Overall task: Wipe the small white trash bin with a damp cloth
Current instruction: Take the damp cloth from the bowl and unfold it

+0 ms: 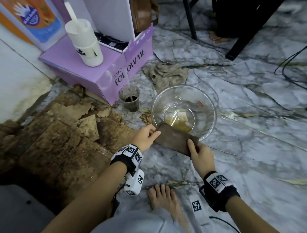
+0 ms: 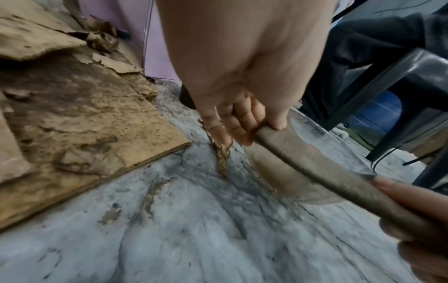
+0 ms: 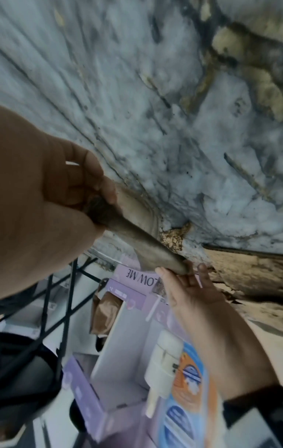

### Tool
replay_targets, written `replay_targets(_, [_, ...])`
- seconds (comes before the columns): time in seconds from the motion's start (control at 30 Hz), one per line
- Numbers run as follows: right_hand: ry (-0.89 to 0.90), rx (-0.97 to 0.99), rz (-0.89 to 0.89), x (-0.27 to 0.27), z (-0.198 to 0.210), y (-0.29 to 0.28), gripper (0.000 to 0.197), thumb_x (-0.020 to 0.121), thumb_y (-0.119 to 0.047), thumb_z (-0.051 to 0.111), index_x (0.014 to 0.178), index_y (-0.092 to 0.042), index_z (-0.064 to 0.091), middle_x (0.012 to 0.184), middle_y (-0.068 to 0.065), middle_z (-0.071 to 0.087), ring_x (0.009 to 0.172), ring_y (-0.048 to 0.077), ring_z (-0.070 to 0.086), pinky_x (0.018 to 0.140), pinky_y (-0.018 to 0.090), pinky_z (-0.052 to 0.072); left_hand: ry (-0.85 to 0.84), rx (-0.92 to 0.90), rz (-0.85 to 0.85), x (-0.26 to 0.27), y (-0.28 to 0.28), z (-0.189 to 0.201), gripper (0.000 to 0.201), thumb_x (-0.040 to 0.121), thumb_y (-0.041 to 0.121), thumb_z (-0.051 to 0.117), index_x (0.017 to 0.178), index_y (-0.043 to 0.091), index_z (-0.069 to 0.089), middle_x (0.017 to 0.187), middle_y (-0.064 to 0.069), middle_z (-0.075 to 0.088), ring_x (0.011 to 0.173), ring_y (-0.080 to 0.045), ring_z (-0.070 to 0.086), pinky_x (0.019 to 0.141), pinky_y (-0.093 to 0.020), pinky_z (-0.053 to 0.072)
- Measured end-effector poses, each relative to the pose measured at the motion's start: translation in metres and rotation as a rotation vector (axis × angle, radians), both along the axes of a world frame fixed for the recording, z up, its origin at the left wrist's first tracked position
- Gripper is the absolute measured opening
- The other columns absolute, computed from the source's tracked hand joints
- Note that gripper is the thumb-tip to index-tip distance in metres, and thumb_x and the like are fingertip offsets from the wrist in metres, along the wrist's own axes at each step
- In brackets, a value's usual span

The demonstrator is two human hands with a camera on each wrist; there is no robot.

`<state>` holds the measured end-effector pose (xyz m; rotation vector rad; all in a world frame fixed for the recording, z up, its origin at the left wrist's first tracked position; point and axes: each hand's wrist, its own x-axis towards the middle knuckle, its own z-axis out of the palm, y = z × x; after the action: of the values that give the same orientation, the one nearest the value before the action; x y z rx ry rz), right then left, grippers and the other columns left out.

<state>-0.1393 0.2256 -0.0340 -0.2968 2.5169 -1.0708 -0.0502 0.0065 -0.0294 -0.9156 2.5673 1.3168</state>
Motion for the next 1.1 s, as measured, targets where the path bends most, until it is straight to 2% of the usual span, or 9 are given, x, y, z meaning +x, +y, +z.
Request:
replay_targets(0.1, [0.061, -0.043, 0.055, 0.002, 0.010, -0.001, 0.049, 0.101, -0.039, 0.054, 0.069, -0.002, 0.053, 0.055, 0.014, 0.062, 0.056, 0.030, 0.061, 0.057, 0.043, 0.046, 0.043, 0.007, 0.002, 0.004, 0.000, 0.005, 0.016, 0.100, 0.031, 0.061, 0.099, 0.016, 0.058, 0.085, 0.002, 0.064, 0.077, -0.014, 0.059, 0.063, -0.013, 0.039])
replay_targets(0.2, [0.107, -0.084, 0.127, 0.003, 0.030, -0.009, 0.046, 0.101, -0.038, 0.054, 0.067, -0.007, 0.053, 0.052, 0.004, 0.064, 0.051, 0.021, 0.063, 0.054, 0.040, 0.048, 0.102, 0.068, 0.088, 0.014, -0.004, 0.016, 0.014, 0.100, 0.031, 0.061, 0.101, 0.017, 0.060, 0.089, -0.004, 0.069, 0.088, -0.022, 0.066, 0.078, -0.030, 0.051])
replay_targets(0.27, [0.114, -0.120, 0.158, 0.003, 0.043, -0.016, 0.046, 0.101, -0.038, 0.053, 0.069, -0.005, 0.052, 0.052, 0.005, 0.064, 0.048, 0.014, 0.062, 0.051, 0.033, 0.047, 0.138, 0.083, 0.136, 0.023, -0.006, 0.030, 0.018, 0.101, 0.028, 0.060, 0.106, 0.011, 0.062, 0.095, -0.012, 0.071, 0.093, -0.026, 0.067, 0.081, -0.032, 0.049])
replay_targets(0.4, [0.165, -0.171, 0.279, 0.007, 0.075, -0.035, 0.051, 0.101, -0.043, 0.051, 0.069, -0.004, 0.048, 0.053, 0.009, 0.062, 0.049, 0.021, 0.060, 0.053, 0.041, 0.047, 0.242, 0.043, 0.186, 0.049, -0.013, 0.074, 0.016, 0.104, 0.027, 0.053, 0.096, 0.014, 0.055, 0.076, -0.011, 0.060, 0.070, -0.021, 0.056, 0.061, -0.022, 0.037])
replay_targets(0.6, [0.268, -0.308, 0.524, 0.014, 0.160, -0.081, 0.052, 0.098, -0.052, 0.050, 0.074, -0.007, 0.055, 0.054, 0.013, 0.057, 0.050, 0.027, 0.056, 0.051, 0.044, 0.044, 0.408, -0.105, 0.311, 0.109, -0.024, 0.161, 0.020, 0.107, 0.033, 0.045, 0.094, 0.018, 0.047, 0.064, 0.001, 0.041, 0.052, -0.009, 0.036, 0.054, -0.026, 0.028])
replay_targets(0.77, [0.384, -0.362, 0.778, 0.043, 0.258, -0.117, 0.048, 0.099, -0.045, 0.053, 0.070, -0.007, 0.051, 0.053, 0.011, 0.054, 0.047, 0.020, 0.054, 0.049, 0.034, 0.037, 0.519, -0.190, 0.473, 0.172, -0.027, 0.232, 0.016, 0.107, 0.041, 0.042, 0.106, 0.027, 0.051, 0.082, -0.019, 0.066, 0.071, -0.033, 0.063, 0.067, -0.055, 0.050])
replay_targets(0.87, [0.408, -0.391, 0.933, 0.074, 0.313, -0.133, 0.045, 0.101, -0.040, 0.051, 0.075, -0.004, 0.055, 0.052, 0.009, 0.059, 0.043, 0.012, 0.058, 0.049, 0.038, 0.043, 0.599, -0.252, 0.581, 0.213, -0.021, 0.271, 0.015, 0.106, 0.040, 0.044, 0.109, 0.030, 0.054, 0.084, -0.004, 0.069, 0.077, -0.020, 0.068, 0.075, -0.053, 0.055])
replay_targets(1.0, [0.525, -0.404, 1.065, 0.118, 0.364, -0.151, 0.055, 0.100, -0.053, 0.044, 0.072, -0.006, 0.052, 0.053, 0.011, 0.056, 0.047, 0.020, 0.054, 0.052, 0.047, 0.041, 0.674, -0.370, 0.690, 0.269, -0.010, 0.315, 0.021, 0.106, 0.037, 0.043, 0.106, 0.022, 0.059, 0.081, 0.004, 0.069, 0.077, -0.008, 0.065, 0.074, -0.035, 0.051])
replay_targets(1.1, [0.525, -0.407, 1.157, 0.156, 0.395, -0.160, 0.055, 0.100, -0.049, 0.046, 0.069, -0.005, 0.051, 0.053, 0.014, 0.057, 0.047, 0.023, 0.054, 0.053, 0.047, 0.043, 0.724, -0.353, 0.787, 0.311, 0.001, 0.339, 0.024, 0.106, 0.041, 0.043, 0.104, 0.023, 0.059, 0.084, 0.007, 0.071, 0.080, -0.009, 0.067, 0.071, -0.035, 0.052])
